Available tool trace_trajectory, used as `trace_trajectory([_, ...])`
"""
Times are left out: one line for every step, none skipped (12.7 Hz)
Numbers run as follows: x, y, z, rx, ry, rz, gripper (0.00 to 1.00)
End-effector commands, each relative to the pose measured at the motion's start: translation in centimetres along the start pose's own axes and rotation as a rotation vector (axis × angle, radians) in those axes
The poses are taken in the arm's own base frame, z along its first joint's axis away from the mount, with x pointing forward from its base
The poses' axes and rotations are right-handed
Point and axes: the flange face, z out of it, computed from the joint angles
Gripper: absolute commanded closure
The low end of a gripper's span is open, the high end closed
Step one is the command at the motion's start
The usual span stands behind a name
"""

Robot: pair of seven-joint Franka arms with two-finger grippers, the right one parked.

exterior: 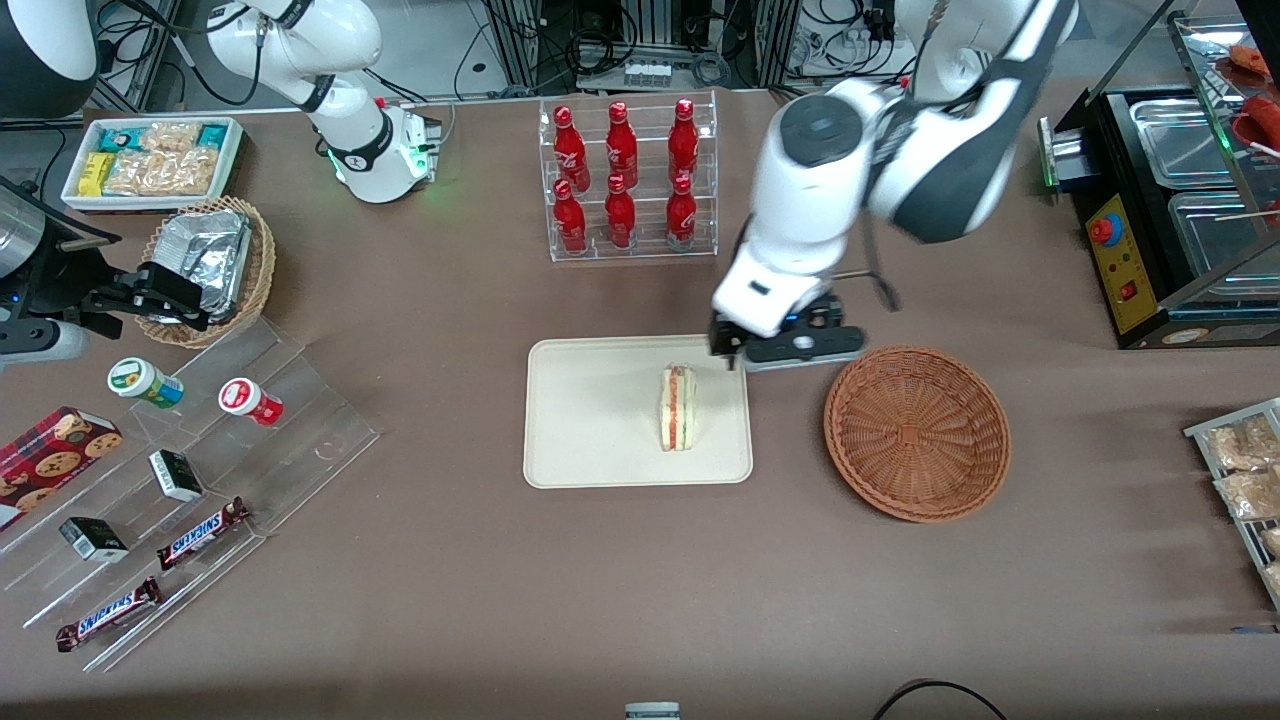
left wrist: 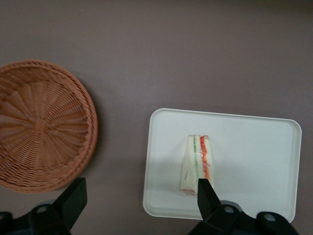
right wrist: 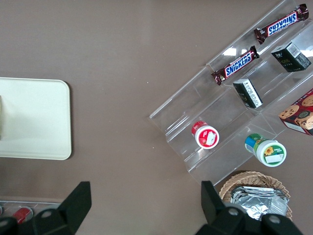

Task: Place sandwich from basket to tray

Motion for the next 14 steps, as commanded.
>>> trace_trajectory([0.2,-4.8,-4.2,0.012,-0.003,0.054,0.00])
trace_trajectory([1.0,-6.5,-5.1,-0.009,-0.013,0.040,0.00])
trace_trajectory([1.5,-8.0,-5.8,-0.013,-0.022,0.052,0.00])
trace_trajectory([2.3,-9.7,-6.2,-0.005,-0.030,0.058,0.00])
trace_trajectory([3.1,-11.4,-7.1,-0.014,-0.041,0.046,0.00])
trace_trajectory([4.2,-13.5,-8.2,-0.052,-0.063,0.012,0.00])
trace_trajectory([4.9,-15.2,-9.5,-0.067,-0.084,0.005,0.00])
trace_trajectory([5.7,-18.1,-10.4,-0.060,-0.108,0.015,0.00])
trace_trajectory([6.3,-20.3,-11.6,-0.063,-0.125,0.023,0.00])
trace_trajectory([6.7,-21.9,-12.9,-0.073,-0.138,0.025,0.00])
trace_trajectory([7.0,-23.7,-13.7,-0.074,-0.151,0.015,0.00])
trace_trajectory([6.9,-24.8,-14.4,-0.068,-0.168,0.015,0.00])
trace_trajectory([6.8,-25.6,-14.8,-0.063,-0.188,0.010,0.00])
trace_trajectory([6.6,-26.1,-15.1,-0.059,-0.202,0.004,0.00])
